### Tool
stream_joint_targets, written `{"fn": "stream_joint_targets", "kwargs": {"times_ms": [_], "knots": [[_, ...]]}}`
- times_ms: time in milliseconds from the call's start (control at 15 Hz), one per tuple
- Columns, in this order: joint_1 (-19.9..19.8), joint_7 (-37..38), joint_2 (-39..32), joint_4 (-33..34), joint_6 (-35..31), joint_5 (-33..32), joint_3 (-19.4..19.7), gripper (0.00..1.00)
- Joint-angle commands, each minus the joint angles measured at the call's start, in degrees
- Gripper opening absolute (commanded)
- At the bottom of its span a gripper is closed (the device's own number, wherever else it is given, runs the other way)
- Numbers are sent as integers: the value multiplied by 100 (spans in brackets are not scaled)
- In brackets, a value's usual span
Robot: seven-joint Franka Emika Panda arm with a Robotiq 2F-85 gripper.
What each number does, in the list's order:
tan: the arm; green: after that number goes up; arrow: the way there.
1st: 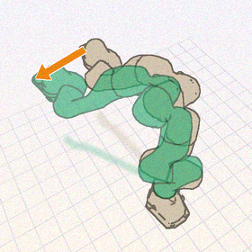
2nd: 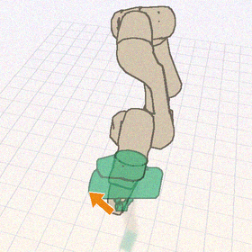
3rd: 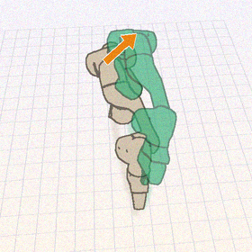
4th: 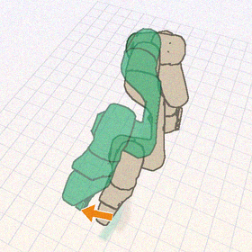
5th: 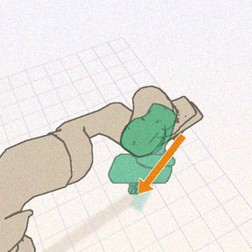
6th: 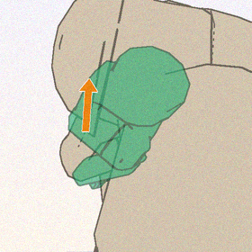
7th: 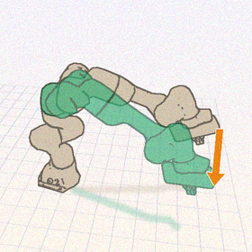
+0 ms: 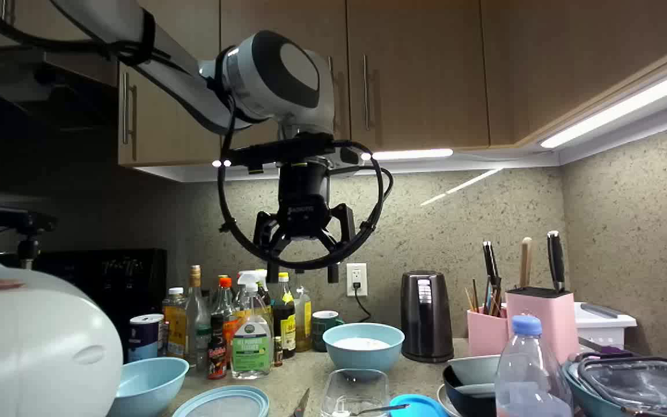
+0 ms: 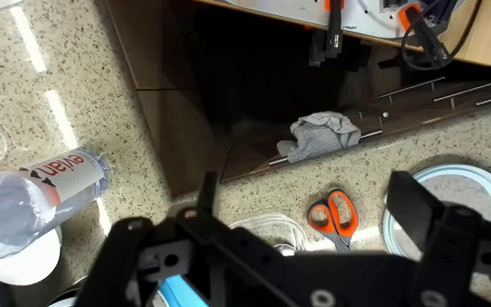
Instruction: Open the cabinet door on the right
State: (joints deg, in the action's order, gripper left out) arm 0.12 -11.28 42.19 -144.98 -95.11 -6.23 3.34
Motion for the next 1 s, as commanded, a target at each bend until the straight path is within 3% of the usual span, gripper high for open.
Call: {"fn": "stream_joint_targets", "kwargs": {"times_ms": [0, 400, 933], "knots": [[33, 18, -2, 11, 13, -13, 24, 100], [-116, 17, -28, 237, 46, -8, 256, 100], [-883, 334, -141, 1701, 92, 210, 1204, 100]]}}
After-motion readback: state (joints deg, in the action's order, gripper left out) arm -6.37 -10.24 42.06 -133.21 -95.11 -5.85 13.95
